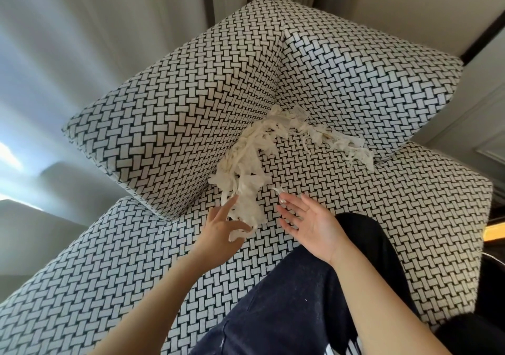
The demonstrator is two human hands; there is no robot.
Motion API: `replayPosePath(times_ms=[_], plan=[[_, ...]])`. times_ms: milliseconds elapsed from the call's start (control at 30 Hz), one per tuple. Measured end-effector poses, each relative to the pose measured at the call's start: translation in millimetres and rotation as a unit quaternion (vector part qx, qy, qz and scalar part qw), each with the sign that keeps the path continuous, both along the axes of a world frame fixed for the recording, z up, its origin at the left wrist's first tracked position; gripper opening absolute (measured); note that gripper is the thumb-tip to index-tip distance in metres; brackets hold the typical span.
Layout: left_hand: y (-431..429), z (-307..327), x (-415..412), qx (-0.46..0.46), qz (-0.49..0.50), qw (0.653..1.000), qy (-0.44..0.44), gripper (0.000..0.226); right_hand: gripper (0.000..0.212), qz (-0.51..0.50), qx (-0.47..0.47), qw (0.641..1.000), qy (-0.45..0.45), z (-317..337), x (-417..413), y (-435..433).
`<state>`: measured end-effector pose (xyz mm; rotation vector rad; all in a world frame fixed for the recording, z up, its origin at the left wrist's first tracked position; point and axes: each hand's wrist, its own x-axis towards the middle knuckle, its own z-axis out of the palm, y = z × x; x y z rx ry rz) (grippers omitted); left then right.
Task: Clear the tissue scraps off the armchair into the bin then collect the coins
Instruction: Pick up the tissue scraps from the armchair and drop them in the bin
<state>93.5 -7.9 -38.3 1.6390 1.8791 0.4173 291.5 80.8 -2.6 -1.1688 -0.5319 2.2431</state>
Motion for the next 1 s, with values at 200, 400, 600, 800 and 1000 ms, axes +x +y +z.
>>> replayPosePath(times_ms=[200, 400, 600, 800, 1000], plan=[[-10.5, 2.8, 0.7, -0.010, 0.023, 0.998, -0.050, 0.030, 0.026, 0.054, 0.109, 0.985, -0.125, -6.3, -8.5, -5.5], [-20.0, -9.2, 7.8, 0.005, 0.014, 1.000, -0.012, 0.016, 0.030, 0.227, 0.289, 0.889, -0.273, -8.4, -15.3, -14.6], [-28.4, -13.2, 16.9, -0.003, 0.007, 0.998, -0.058, 0.018, 0.037, 0.380, 0.369, 0.784, -0.323, -12.4, -20.3, -21.4], [-34.1, -14.0, 25.4, -0.029, 0.023, 0.994, -0.099, 0.024, 0.039, 0.495, 0.411, 0.674, -0.365, -16.1, -25.9, -30.9], [-36.4, -11.3, 27.9, 0.020, 0.066, 0.990, -0.120, 0.034, 0.023, 0.397, 0.444, 0.697, -0.399, -17.6, -24.8, -38.7]])
